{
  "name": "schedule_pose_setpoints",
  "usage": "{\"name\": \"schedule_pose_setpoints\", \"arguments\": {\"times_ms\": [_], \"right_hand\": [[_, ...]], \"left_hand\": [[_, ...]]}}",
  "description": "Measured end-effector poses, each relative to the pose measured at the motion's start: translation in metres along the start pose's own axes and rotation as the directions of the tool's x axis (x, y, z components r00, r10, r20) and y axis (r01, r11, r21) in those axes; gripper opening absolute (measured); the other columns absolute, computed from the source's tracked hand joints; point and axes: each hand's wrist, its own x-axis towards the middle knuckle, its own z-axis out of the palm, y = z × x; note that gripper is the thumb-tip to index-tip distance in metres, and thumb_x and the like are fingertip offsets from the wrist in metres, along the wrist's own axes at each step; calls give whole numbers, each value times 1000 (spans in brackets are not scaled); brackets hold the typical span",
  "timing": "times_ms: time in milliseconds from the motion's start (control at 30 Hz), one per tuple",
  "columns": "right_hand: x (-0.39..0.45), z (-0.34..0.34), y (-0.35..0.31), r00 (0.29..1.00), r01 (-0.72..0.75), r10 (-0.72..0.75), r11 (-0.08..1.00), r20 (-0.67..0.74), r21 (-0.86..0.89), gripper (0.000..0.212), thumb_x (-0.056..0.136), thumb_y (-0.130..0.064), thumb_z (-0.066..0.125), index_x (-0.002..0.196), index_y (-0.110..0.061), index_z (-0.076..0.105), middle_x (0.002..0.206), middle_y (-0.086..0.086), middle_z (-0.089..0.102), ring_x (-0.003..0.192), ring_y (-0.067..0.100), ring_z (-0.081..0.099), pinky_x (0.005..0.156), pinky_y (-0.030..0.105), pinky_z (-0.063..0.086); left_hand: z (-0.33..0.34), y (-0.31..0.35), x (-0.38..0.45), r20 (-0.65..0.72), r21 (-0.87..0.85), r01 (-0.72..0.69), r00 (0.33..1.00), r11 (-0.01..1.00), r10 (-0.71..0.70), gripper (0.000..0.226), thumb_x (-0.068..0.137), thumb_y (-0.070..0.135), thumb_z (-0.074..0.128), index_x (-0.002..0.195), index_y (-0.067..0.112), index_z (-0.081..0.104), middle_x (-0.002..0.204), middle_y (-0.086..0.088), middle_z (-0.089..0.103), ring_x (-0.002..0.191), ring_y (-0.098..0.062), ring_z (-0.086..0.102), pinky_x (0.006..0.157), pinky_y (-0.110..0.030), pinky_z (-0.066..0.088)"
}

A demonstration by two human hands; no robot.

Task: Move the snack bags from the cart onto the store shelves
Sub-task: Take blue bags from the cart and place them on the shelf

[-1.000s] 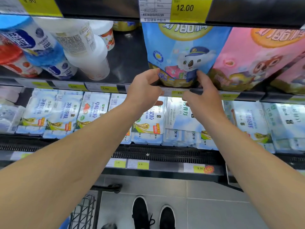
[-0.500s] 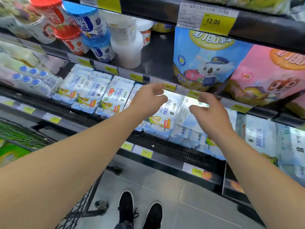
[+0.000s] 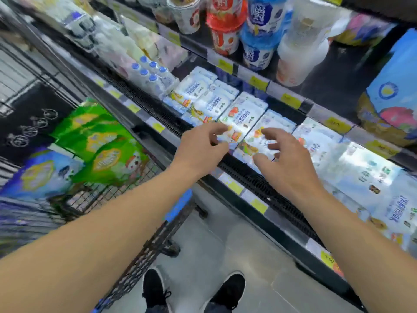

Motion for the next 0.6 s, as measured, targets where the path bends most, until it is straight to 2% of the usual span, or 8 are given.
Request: {"name": "schedule_pose_setpoints", "arguments": {"times_ms": [67,167,400,500,600], "right_hand": [[-5,22,-24,998,62,-61,998,30,-16,51,84,-24,63,134,-25,53,132,-7,56,114,13,56,103,38,44],[-14,59,-57,986,144,-139,988,96,-46,50,85,-22,63,135,-24,53,132,-7,56,118,12,53,104,30,40],[-34,140,-131,908,316,-248,934,337,-165,53,89,-24,62,140,-22,48,140,-3,51,129,13,46,104,23,31],[-41,182,-167,861,378,-275,909,427,-177,52,91,-24,62,140,-22,47,140,-3,51,128,14,47,105,27,35],[-43,221,-194,835,414,-281,888,473,-203,51,90,-27,63,139,-23,48,137,-4,52,124,15,50,102,28,40]], "left_hand": [[-28,-24,-12,-102,7,27,994,1000,-26,38,87,19,63,124,26,64,113,13,66,107,-6,60,101,-31,48],[-70,-67,-35,-172,35,78,983,996,-71,40,85,18,62,125,23,64,120,8,67,111,-9,61,101,-35,49],[-151,-156,-84,-166,104,184,972,977,-166,39,85,19,64,124,22,65,122,5,67,111,-12,61,101,-33,49],[-191,-197,-103,-176,116,250,958,961,-228,43,86,20,62,129,21,62,130,4,63,119,-13,58,101,-26,44],[-224,-232,-112,-181,137,315,940,939,-289,45,86,20,63,130,21,60,133,2,62,119,-15,58,101,-28,44]]}}
